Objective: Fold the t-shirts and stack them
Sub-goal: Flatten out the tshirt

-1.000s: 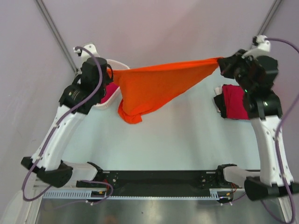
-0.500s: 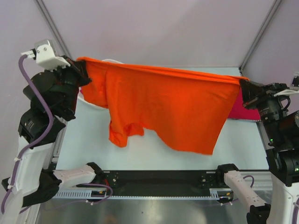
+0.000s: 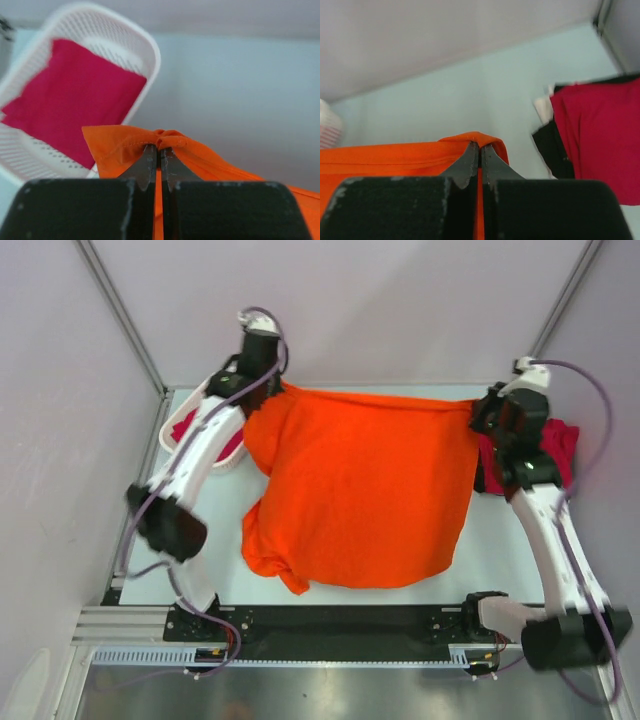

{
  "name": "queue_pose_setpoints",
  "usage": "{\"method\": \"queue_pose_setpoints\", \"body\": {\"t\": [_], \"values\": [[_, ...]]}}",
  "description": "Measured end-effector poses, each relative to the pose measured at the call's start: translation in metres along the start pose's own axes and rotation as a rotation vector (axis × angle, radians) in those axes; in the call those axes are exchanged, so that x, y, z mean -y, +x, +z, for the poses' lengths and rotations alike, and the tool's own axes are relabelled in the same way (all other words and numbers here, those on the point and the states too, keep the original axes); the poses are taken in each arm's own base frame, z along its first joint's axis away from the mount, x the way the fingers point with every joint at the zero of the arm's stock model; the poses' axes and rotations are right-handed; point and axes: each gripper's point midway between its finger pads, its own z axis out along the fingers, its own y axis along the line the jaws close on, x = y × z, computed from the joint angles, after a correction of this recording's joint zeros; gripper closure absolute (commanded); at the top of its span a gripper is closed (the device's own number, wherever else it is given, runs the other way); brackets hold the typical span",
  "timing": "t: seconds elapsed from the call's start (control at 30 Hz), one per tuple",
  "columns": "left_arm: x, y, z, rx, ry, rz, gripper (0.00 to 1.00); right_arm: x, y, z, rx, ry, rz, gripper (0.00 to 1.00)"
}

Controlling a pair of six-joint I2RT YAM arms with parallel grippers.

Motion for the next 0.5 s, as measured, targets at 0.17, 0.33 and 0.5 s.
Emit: {"method": "queue_pose_setpoints", "body": {"t": [0.17, 0.33, 0.5], "values": [[0.027, 0.148, 0.125, -0.364, -0.012, 0.128, 1.00, 0.050, 0.153, 0.098, -0.326, 0.133, -0.051, 1.00], [0.035, 0.230, 0.205, -0.526, -0.029, 0.164, 1.00, 0.077, 0.273, 0.171, -0.571, 0.179, -0.096, 1.00], [0.015, 0.222, 0.220, -0.512, -0.047, 0.110, 1.00, 0.069, 0.294, 0.233, -0.572, 0.160, -0.121, 1.00]]}}
